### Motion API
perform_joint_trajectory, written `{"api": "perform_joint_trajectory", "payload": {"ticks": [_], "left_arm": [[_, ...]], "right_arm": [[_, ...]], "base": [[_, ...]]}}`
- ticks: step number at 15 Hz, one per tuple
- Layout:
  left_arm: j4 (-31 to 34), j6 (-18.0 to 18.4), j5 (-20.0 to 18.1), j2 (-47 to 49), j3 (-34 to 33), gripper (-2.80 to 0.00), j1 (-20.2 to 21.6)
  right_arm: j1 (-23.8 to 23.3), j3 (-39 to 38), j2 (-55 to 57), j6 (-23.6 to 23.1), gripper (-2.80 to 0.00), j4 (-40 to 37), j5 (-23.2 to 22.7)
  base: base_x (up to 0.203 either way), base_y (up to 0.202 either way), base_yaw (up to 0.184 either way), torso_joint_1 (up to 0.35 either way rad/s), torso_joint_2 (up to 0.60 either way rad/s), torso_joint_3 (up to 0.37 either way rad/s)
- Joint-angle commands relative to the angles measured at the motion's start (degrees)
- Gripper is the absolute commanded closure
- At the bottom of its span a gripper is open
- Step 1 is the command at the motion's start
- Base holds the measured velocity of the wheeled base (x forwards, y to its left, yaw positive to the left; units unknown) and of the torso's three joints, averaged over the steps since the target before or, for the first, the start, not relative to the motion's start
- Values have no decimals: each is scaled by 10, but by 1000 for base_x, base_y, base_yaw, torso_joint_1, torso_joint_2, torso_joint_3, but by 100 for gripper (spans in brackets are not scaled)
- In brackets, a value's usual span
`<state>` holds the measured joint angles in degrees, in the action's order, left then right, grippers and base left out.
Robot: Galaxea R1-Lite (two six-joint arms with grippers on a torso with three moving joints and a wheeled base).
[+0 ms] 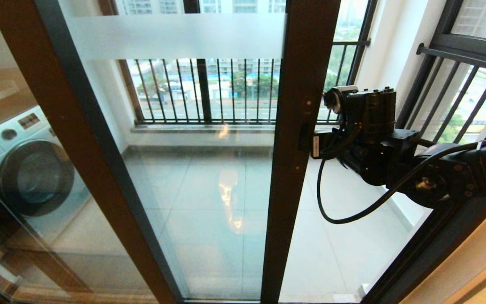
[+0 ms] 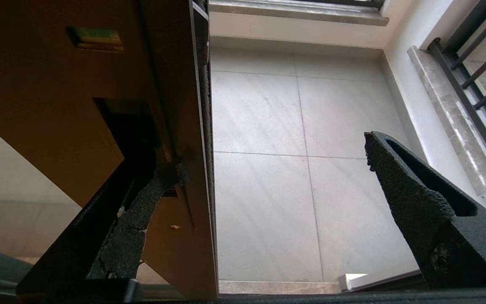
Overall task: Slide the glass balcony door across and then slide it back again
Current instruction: Close the slid door
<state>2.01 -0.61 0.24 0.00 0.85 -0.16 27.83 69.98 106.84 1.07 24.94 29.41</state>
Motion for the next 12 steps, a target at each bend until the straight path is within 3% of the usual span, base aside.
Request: {"api": "perform_joint_trajectory", "payload": {"ticks": [1,12], "left_arm": [[0,0,0,1,0,0,0],[0,0,0,1,0,0,0]], "right_arm": [[-8,-4,-2,0,-280,0,-1],[-44,-34,-30,-23,-280,1,-1]], "base": [[0,0,0,0,0,0],[0,0,0,0,0,0]]}}
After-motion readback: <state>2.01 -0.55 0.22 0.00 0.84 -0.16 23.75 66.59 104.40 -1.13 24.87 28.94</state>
